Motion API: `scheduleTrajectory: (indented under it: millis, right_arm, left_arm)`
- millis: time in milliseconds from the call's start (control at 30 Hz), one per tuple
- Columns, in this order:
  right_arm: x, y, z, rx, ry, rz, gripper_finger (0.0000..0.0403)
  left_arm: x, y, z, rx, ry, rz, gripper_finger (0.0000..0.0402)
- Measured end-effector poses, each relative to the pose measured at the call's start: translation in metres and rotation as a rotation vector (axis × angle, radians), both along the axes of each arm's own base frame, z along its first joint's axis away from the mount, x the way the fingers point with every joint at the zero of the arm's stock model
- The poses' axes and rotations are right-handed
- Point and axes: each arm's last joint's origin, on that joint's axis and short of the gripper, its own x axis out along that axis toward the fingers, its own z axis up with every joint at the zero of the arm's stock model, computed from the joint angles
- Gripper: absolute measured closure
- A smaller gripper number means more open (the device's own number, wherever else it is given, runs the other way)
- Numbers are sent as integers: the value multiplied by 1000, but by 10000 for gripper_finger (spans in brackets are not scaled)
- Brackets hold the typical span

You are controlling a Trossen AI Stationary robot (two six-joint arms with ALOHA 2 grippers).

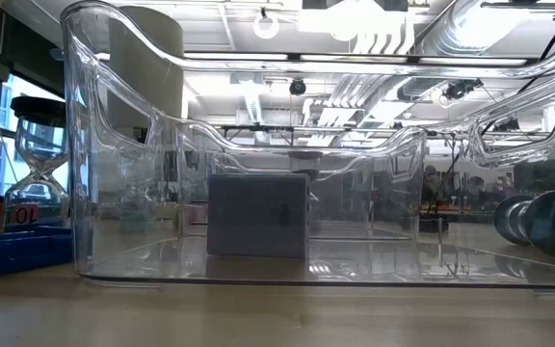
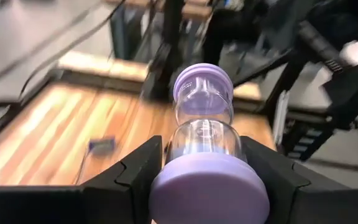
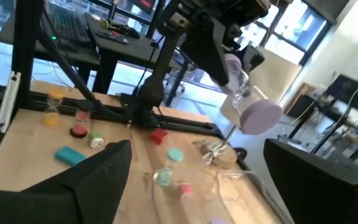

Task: Pick & Place Office items
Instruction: Put the purple hourglass into the middle transparent bin

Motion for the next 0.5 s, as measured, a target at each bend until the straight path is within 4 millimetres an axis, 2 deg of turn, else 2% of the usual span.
scheduleTrajectory:
  millis: [167, 333, 500]
  right_arm:
    - [-1, -1, -4, 77, -15, 0, 48]
    - [1, -1, -5, 151, -14, 35, 48]
    - [5, -4, -10, 257, 26, 102, 48]
  left_arm:
    - [-1, 10, -6, -22, 160, 60, 217]
    - [7, 21, -28, -48, 327, 112, 217]
    - [28, 31, -55, -91, 471, 114, 217]
